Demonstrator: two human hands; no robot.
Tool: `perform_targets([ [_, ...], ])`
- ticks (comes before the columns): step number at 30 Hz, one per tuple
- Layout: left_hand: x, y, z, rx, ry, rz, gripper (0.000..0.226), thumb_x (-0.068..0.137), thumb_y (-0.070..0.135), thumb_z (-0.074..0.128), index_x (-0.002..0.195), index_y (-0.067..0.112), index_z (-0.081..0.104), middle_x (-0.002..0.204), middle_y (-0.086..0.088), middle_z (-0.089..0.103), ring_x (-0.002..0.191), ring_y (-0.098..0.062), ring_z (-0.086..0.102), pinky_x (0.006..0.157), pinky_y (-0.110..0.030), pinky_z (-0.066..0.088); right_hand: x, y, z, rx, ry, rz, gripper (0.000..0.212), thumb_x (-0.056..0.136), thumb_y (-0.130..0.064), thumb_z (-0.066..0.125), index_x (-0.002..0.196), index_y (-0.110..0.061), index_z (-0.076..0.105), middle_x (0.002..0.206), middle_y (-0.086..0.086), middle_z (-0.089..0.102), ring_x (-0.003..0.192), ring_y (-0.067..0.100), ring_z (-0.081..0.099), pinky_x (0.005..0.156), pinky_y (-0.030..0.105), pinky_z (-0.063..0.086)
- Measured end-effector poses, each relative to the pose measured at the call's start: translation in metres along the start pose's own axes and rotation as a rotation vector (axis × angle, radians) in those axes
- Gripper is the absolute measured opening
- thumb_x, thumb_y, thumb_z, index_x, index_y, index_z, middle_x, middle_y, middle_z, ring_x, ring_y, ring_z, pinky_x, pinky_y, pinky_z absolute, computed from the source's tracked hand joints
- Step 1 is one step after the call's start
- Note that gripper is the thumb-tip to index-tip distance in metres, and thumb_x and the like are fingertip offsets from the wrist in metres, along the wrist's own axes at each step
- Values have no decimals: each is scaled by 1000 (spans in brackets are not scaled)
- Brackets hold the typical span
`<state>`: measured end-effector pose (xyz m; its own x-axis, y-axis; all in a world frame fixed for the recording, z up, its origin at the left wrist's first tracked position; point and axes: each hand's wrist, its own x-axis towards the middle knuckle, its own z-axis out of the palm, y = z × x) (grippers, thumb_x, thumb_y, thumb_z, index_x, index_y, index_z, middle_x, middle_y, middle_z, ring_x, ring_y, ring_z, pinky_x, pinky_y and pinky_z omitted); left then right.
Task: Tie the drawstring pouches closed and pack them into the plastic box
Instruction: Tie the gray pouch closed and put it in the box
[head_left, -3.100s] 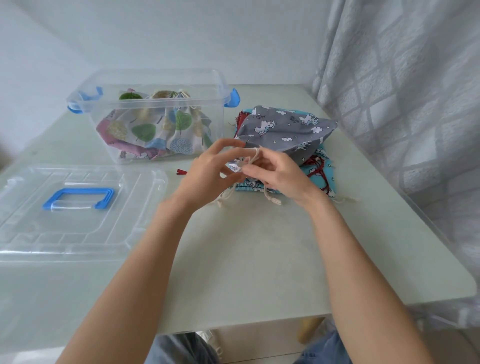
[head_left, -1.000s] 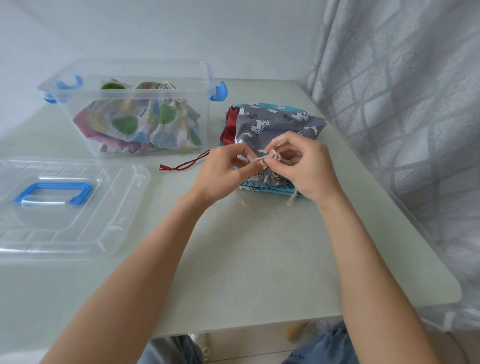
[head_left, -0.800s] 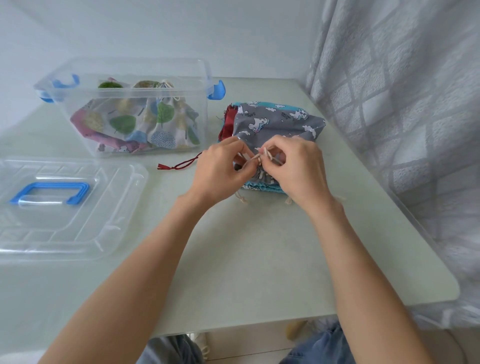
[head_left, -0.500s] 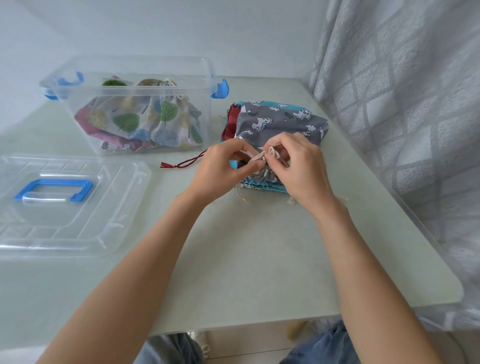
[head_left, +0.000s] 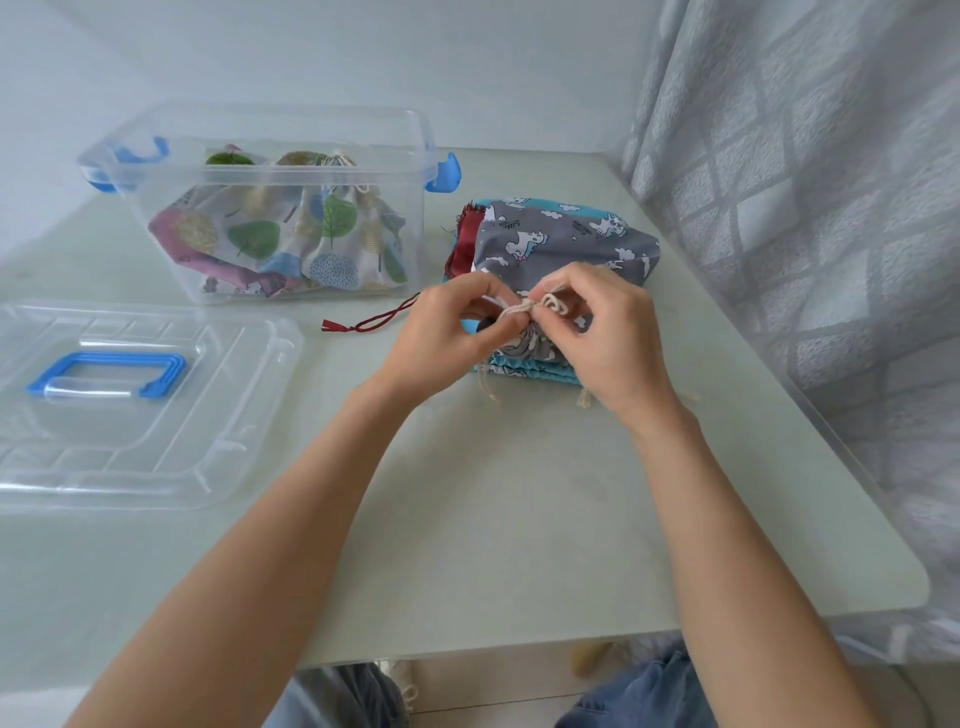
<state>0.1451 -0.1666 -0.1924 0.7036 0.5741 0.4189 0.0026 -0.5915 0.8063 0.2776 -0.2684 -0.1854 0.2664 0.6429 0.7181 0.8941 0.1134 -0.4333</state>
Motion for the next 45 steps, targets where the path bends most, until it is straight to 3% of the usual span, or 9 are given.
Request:
perform_targets([
  [6, 1, 5, -1, 30, 53, 67, 10, 84, 19, 67, 84, 9, 67, 84, -2, 67, 72, -5, 65, 75, -28, 54, 0, -5, 7, -229, 123, -103, 5, 79, -10, 59, 81, -6, 59, 77, 3, 63, 74, 25, 56, 64, 30, 41],
  [10, -1, 11, -5, -131, 7, -137, 25, 94, 27, 54, 86, 6, 66, 85, -12, 66, 67, -6, 61, 69, -18, 46, -1, 1, 3, -158, 122, -164, 8, 80, -8, 67, 80, -3, 60, 75, 4, 62, 74, 20, 52, 64, 28, 41],
  [14, 0, 11, -7, -258, -69, -192, 18, 94, 19, 53, 107, 13, 65, 96, -1, 68, 79, -4, 63, 76, -16, 48, 0, 0, 4, -84, 134, -223, 7, 80, -5, 66, 78, 0, 61, 76, 7, 64, 77, 19, 50, 67, 29, 43],
  [17, -1, 9, -8, -311, -75, -150, 15, 89, 10, 60, 102, 13, 68, 81, 8, 70, 73, -2, 61, 72, -13, 46, 0, 3, 3, -77, 156, -217, 8, 80, -6, 67, 77, 0, 62, 77, 7, 65, 77, 21, 51, 67, 30, 44],
  [22, 2, 8, -10, -152, -91, -147, 3, 87, 12, 64, 87, 13, 68, 82, 2, 69, 72, -4, 60, 76, -20, 50, -1, 7, 3, -57, 110, -234, 10, 80, -9, 68, 77, -1, 63, 78, 5, 67, 78, 21, 54, 67, 32, 47],
  [29, -2, 8, -14, 401, 109, 197, 9, 80, 20, 58, 86, 15, 60, 77, 12, 64, 65, -2, 62, 62, -32, 55, -2, 9, 4, 128, -37, -117, 10, 77, -9, 75, 78, -1, 68, 78, 10, 67, 72, 20, 62, 65, 26, 52],
  [33, -3, 10, -17, 261, 102, 171, 10, 79, 10, 59, 86, 14, 65, 71, 16, 60, 69, -6, 62, 61, -22, 52, -1, 10, 3, 136, -42, -103, 9, 77, -8, 74, 79, -2, 69, 78, 11, 67, 72, 17, 61, 66, 19, 51],
  [39, 0, 11, -27, -259, -63, -238, 21, 85, 8, 54, 99, 18, 66, 89, 0, 67, 83, -10, 63, 69, -22, 54, -1, 13, 2, 134, -22, -108, 8, 76, -7, 75, 78, -2, 69, 77, 9, 68, 72, 21, 62, 65, 22, 50],
  [45, -2, 9, -20, -241, -33, -210, 7, 86, 12, 64, 93, 12, 68, 78, -3, 68, 71, -8, 64, 67, -21, 53, -1, 12, 1, 124, -5, -128, 9, 76, -6, 75, 77, 0, 68, 77, 9, 68, 74, 24, 62, 66, 20, 50],
])
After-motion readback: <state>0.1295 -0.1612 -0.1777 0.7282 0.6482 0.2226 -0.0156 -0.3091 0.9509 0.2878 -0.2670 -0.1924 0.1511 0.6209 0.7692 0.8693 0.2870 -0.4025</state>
